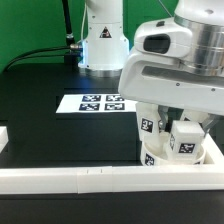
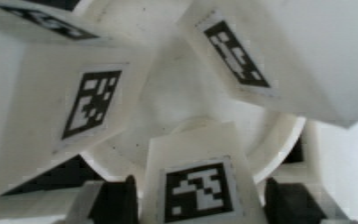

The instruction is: Assemble stool

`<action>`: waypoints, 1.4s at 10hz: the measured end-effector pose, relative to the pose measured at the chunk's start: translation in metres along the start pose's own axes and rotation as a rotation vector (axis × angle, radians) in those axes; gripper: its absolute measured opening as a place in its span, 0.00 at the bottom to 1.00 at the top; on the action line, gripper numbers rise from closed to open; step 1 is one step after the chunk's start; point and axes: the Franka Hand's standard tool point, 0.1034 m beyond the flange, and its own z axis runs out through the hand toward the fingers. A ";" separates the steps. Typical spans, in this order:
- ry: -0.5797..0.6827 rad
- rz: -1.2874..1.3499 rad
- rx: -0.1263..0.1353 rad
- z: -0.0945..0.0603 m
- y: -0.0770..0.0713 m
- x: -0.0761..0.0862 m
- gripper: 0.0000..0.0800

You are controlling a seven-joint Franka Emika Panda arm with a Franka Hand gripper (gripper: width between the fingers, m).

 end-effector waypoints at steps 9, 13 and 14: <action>0.061 0.110 0.030 -0.013 -0.002 0.012 0.80; 0.116 -0.017 0.051 -0.013 -0.003 0.013 0.81; 0.116 -0.056 0.047 -0.010 -0.001 0.013 0.81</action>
Offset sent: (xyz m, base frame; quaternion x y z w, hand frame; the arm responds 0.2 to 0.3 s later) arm 0.0000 0.0000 0.0000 0.0000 0.0000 0.1296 0.9916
